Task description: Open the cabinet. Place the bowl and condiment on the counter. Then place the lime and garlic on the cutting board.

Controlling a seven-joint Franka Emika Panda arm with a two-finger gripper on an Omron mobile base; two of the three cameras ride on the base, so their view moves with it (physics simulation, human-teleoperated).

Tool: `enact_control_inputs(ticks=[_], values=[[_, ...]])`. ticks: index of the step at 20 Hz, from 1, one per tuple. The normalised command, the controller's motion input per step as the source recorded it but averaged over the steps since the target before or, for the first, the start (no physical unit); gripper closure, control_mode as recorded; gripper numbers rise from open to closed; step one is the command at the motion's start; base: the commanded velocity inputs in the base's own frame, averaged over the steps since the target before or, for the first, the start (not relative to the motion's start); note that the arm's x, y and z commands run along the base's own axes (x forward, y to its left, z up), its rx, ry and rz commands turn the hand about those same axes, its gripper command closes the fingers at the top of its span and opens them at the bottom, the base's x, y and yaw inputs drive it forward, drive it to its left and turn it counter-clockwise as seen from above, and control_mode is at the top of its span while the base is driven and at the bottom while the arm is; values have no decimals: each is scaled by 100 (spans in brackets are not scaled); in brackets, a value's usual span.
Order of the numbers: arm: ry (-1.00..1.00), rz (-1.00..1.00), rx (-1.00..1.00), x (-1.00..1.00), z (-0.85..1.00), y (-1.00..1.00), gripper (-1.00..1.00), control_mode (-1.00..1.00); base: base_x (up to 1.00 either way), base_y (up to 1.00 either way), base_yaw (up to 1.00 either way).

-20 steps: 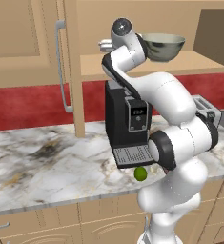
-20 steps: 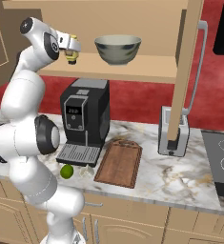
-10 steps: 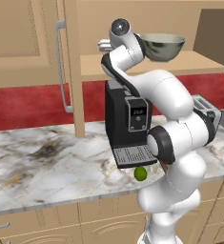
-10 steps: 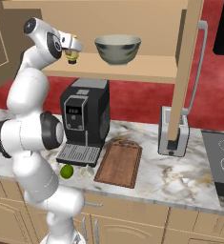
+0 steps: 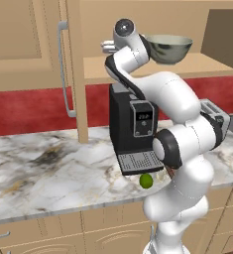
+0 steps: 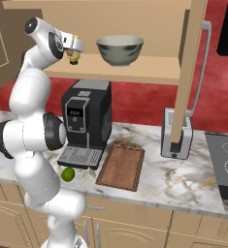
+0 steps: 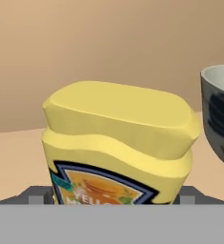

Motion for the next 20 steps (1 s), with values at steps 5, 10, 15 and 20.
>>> enact_control_inputs(ticks=[5, 10, 15, 20], values=[[-7, 2, 1, -44, 0, 0, 100, -100, 0, 0, 0], [-13, 13, 1, -100, 0, 2, 100, -100, 0, 0, 0], [-4, 19, 1, -100, -1, 0, 100, -100, 0, 0, 0], [0, 20, 0, -100, -4, 3, 100, -100, 0, 0, 0]])
